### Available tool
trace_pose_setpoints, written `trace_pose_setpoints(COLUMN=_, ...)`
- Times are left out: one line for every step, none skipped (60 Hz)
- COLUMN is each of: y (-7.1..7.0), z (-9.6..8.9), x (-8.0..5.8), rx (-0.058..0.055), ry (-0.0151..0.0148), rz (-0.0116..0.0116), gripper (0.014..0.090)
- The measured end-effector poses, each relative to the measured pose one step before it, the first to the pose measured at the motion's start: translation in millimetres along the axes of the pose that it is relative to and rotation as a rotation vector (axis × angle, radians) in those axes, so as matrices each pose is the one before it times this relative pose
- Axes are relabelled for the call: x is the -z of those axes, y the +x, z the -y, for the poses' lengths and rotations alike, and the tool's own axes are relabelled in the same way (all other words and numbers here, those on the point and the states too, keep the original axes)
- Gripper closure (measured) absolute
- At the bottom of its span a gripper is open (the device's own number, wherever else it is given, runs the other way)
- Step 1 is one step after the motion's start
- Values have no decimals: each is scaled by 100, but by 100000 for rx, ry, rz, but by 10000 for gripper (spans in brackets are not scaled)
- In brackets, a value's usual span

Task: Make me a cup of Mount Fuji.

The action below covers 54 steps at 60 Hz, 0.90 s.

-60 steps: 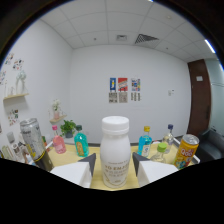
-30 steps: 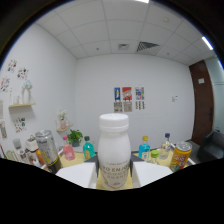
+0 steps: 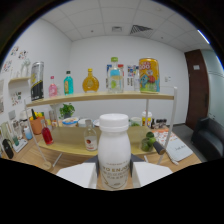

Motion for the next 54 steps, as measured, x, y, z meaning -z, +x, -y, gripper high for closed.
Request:
trace_pose_setpoints(y=130, z=-686, x=-183, rx=-429, ry=89, rz=217, gripper=569)
trace_pose_setpoints(y=205, z=-840, x=-262, rx=-232, ry=-112, rz=55, gripper=568)
trace_pose_setpoints(y=297, z=-926, x=-287, rx=55, ry=-1170, rz=-390, gripper=570)
trace_pose_setpoints(y=304, z=-989, x=-277, rx=229, ry=-1901, rz=-703, gripper=569)
trace_pose_setpoints(y=279, z=-878, x=-274, rx=353, ry=-1854, rz=-769, gripper=569)
trace_pose_setpoints(y=238, z=-682, x=-246, rx=542, ry=-1235, rz=-601, gripper=569)
trace_pose_setpoints(y=184, z=-559, x=-235, rx=792, ry=-577, rz=-410, gripper=568)
trace_pose_setpoints(y=196, z=-475, x=-239, rx=1191, ry=-464, rz=-482, gripper=568)
trace_pose_setpoints(y=206, z=-479, x=-266, rx=1629, ry=-622, rz=-664, gripper=570)
trace_pose_setpoints(y=14, z=-509, x=-304, rx=2086, ry=-1170, rz=-562, gripper=569)
trace_pose_setpoints(y=136, z=-444, x=-262, rx=2817, ry=-760, rz=-500, gripper=570)
trace_pose_setpoints(y=93, z=-355, x=-226, rx=3241, ry=-519, rz=-409, gripper=568)
trace_pose_setpoints(y=109, z=-257, x=-189, rx=3651, ry=-334, rz=-512, gripper=570)
trace_pose_setpoints(y=45, z=-211, x=-78, rx=3800, ry=-282, rz=-380, gripper=570)
trace_pose_setpoints(y=46, z=-37, x=-195, rx=4222, ry=281, rz=-444, gripper=570)
trace_pose_setpoints(y=-136, z=-121, x=-26, rx=4300, ry=62, rz=251, gripper=570)
trace_pose_setpoints(y=-64, z=-33, x=-143, rx=4757, ry=236, rz=76, gripper=570)
trace_pose_setpoints(y=-8, z=-51, x=-137, rx=5161, ry=240, rz=-334, gripper=570)
trace_pose_setpoints(y=18, z=-13, x=-117, rx=5391, ry=257, rz=-459, gripper=571)
trace_pose_setpoints(y=-52, z=14, x=-115, rx=5457, ry=283, rz=-311, gripper=570)
trace_pose_setpoints(y=-97, z=-13, x=-102, rx=5548, ry=271, rz=-60, gripper=569)
trace_pose_setpoints(y=-128, z=-2, x=-96, rx=5568, ry=272, rz=69, gripper=570)
trace_pose_setpoints(y=-65, z=50, x=-129, rx=5491, ry=398, rz=-109, gripper=570)
trace_pose_setpoints(y=-10, z=104, x=-112, rx=5024, ry=377, rz=-628, gripper=570)
trace_pose_setpoints(y=-23, z=80, x=-64, rx=5037, ry=376, rz=-259, gripper=571)
trace_pose_setpoints(y=-129, z=46, x=-137, rx=4876, ry=469, rz=-374, gripper=569)
trace_pose_setpoints(y=-194, z=1, x=32, rx=4399, ry=2, rz=-171, gripper=571)
trace_pose_setpoints(y=-28, z=49, x=-84, rx=4856, ry=328, rz=-202, gripper=570)
trace_pose_setpoints(y=-22, z=98, x=-66, rx=4837, ry=393, rz=-304, gripper=569)
trace_pose_setpoints(y=42, z=134, x=-48, rx=4769, ry=439, rz=-417, gripper=569)
trace_pose_setpoints(y=29, z=127, x=-44, rx=4596, ry=478, rz=-457, gripper=570)
trace_pose_setpoints(y=-1, z=88, x=-50, rx=4576, ry=353, rz=-393, gripper=571)
trace_pose_setpoints(y=47, z=87, x=-65, rx=4568, ry=294, rz=-381, gripper=571)
trace_pose_setpoints(y=38, z=88, x=-36, rx=4279, ry=346, rz=-364, gripper=567)
trace_pose_setpoints(y=39, z=115, x=-23, rx=4023, ry=452, rz=-391, gripper=568)
trace_pose_setpoints(y=61, z=99, x=-27, rx=3927, ry=423, rz=-341, gripper=571)
trace_pose_setpoints(y=136, z=185, x=-116, rx=4172, ry=376, rz=-546, gripper=568)
trace_pose_setpoints(y=129, z=98, x=73, rx=3829, ry=191, rz=-242, gripper=570)
trace_pose_setpoints(y=214, z=-18, x=-68, rx=4079, ry=655, rz=-650, gripper=569)
trace_pose_setpoints(y=78, z=86, x=-28, rx=3407, ry=355, rz=-541, gripper=571)
trace_pose_setpoints(y=-16, z=43, x=54, rx=3588, ry=-422, rz=-412, gripper=570)
trace_pose_setpoints(y=70, z=-1, x=-34, rx=3772, ry=-124, rz=-230, gripper=571)
trace_pose_setpoints(y=70, z=-14, x=-16, rx=3719, ry=-156, rz=-279, gripper=571)
trace_pose_setpoints(y=122, z=-29, x=-2, rx=3679, ry=-197, rz=-419, gripper=573)
trace_pose_setpoints(y=184, z=6, x=-32, rx=3609, ry=-252, rz=-725, gripper=572)
trace_pose_setpoints(y=248, z=8, x=-12, rx=3647, ry=-130, rz=-1135, gripper=571)
trace_pose_setpoints(y=342, z=47, x=-23, rx=3802, ry=151, rz=-1594, gripper=570)
trace_pose_setpoints(y=302, z=33, x=-19, rx=3949, ry=141, rz=-1625, gripper=573)
trace_pose_setpoints(y=182, z=-71, x=-52, rx=4028, ry=-285, rz=-1154, gripper=573)
trace_pose_setpoints(y=218, z=-244, x=-464, rx=3853, ry=-222, rz=-708, gripper=573)
trace_pose_setpoints(y=-34, z=-22, x=326, rx=2514, ry=-1190, rz=23, gripper=573)
trace_pose_setpoints(y=71, z=-25, x=41, rx=2034, ry=-707, rz=203, gripper=571)
trace_pose_setpoints(y=20, z=56, x=23, rx=1513, ry=-330, rz=192, gripper=571)
trace_pose_setpoints(y=10, z=110, x=-6, rx=1589, ry=-271, rz=170, gripper=572)
